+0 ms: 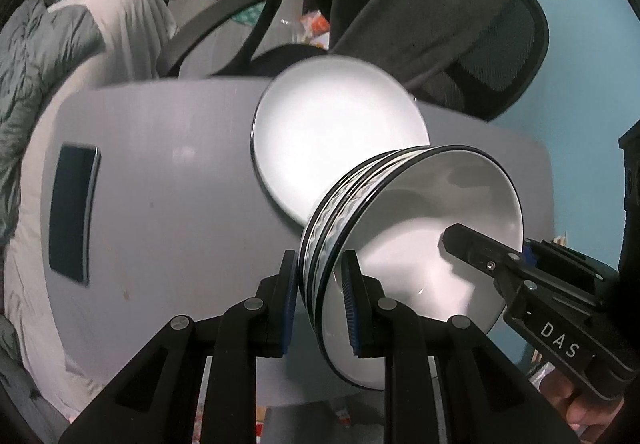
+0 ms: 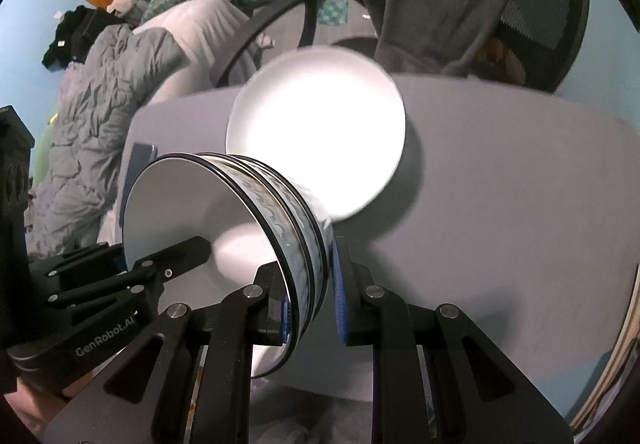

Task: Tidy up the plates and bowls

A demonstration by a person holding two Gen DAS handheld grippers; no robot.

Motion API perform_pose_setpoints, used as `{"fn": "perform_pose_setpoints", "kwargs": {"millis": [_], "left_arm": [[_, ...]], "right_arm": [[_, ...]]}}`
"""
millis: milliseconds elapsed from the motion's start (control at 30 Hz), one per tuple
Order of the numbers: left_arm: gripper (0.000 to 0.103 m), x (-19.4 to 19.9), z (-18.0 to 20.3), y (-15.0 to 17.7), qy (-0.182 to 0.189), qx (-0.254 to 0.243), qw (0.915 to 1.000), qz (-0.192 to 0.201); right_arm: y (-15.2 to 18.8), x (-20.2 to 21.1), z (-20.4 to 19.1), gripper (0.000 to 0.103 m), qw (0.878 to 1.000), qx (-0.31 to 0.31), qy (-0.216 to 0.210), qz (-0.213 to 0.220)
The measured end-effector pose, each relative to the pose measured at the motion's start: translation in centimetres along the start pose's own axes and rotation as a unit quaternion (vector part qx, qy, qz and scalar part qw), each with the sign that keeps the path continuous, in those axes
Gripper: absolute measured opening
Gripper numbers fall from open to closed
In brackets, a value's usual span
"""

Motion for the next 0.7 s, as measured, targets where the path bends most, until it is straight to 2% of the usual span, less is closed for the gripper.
{"fn": "perform_pose_setpoints", "kwargs": {"millis": [167, 333, 533, 700], "left_arm": [[0.02, -1.2, 1.2, -3.3, -0.01, -0.011, 0.9999, 0.008], [0.02, -3.5, 1.2, -5.5, -0.023, -0.012, 0.9997, -0.003], [0.02, -5.8, 1.3, -6.1, -0.041, -0.009, 0.9989, -0.023], [0.02, -6.1, 1.4, -6.3, -0.045, 0.003, 0.9987, -0.025]], "right_arm": [[-2.7, -0.4, 1.3, 0.017, 1.0, 0.0, 0.005, 0.005], [-4.4, -2.3, 2.7, 0.017, 1.0, -0.006, 0.001, -0.005], [-5.2, -4.6, 4.0, 0.016, 0.999, -0.011, -0.01, -0.032], [-5.4, -5.1, 4.4, 0.016, 0.999, -0.009, -0.013, -0.04]]}}
Point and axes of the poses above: each gripper's, at about its wrist camera, not at the fingertips, and x roughly against the way its jaws point, z to its right, y to its underside, the point moved 6 cm from there along -x, roughly the way its jaws point, and after that the axes turned 12 degrees about x, right-handed, at the moved point
